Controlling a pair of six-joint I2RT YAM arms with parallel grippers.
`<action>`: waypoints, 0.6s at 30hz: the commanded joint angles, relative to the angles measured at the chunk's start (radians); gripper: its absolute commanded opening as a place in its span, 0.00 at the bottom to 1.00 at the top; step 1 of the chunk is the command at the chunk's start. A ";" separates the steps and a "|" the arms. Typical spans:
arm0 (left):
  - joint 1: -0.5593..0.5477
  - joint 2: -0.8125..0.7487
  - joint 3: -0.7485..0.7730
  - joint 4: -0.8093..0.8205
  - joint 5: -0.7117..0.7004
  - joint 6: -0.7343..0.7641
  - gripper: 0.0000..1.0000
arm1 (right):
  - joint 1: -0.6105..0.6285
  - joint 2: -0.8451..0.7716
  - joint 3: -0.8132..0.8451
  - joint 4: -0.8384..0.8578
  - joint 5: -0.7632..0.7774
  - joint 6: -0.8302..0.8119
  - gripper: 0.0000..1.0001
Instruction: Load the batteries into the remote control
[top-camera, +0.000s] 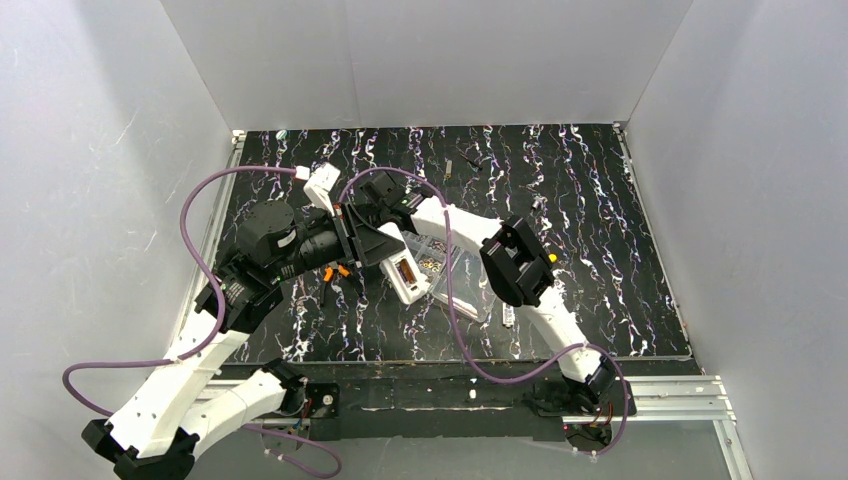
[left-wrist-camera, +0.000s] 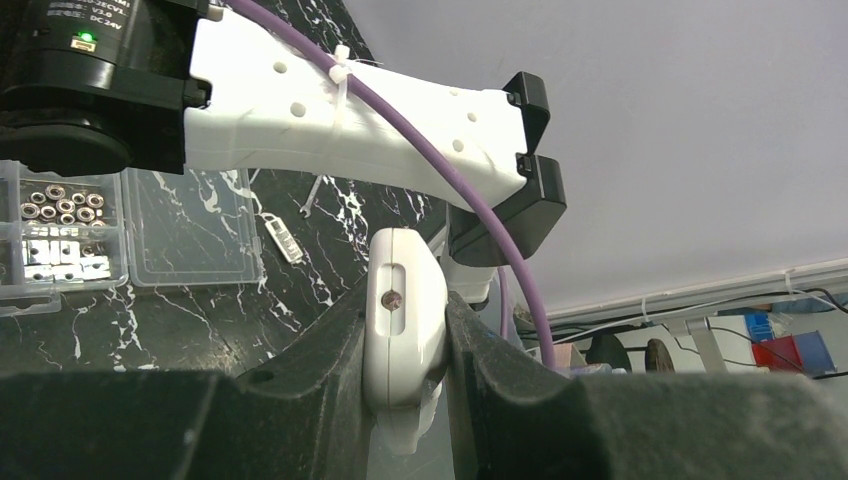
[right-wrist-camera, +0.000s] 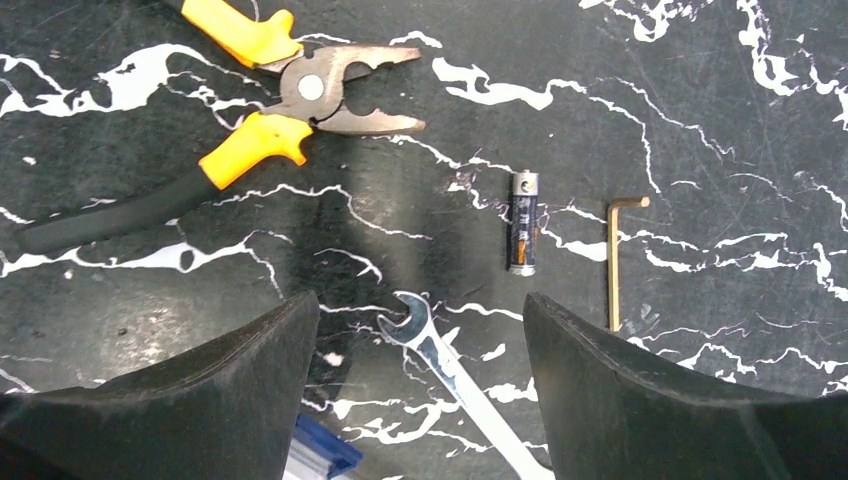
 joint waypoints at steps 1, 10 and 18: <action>0.005 -0.019 0.009 0.040 0.048 0.015 0.00 | -0.006 0.033 0.073 0.072 -0.001 0.005 0.82; 0.005 -0.018 0.016 0.016 0.053 0.037 0.00 | -0.010 0.085 0.116 0.116 0.029 0.022 0.80; 0.005 -0.018 0.020 -0.001 0.054 0.054 0.00 | -0.018 0.100 0.131 0.110 0.047 -0.001 0.78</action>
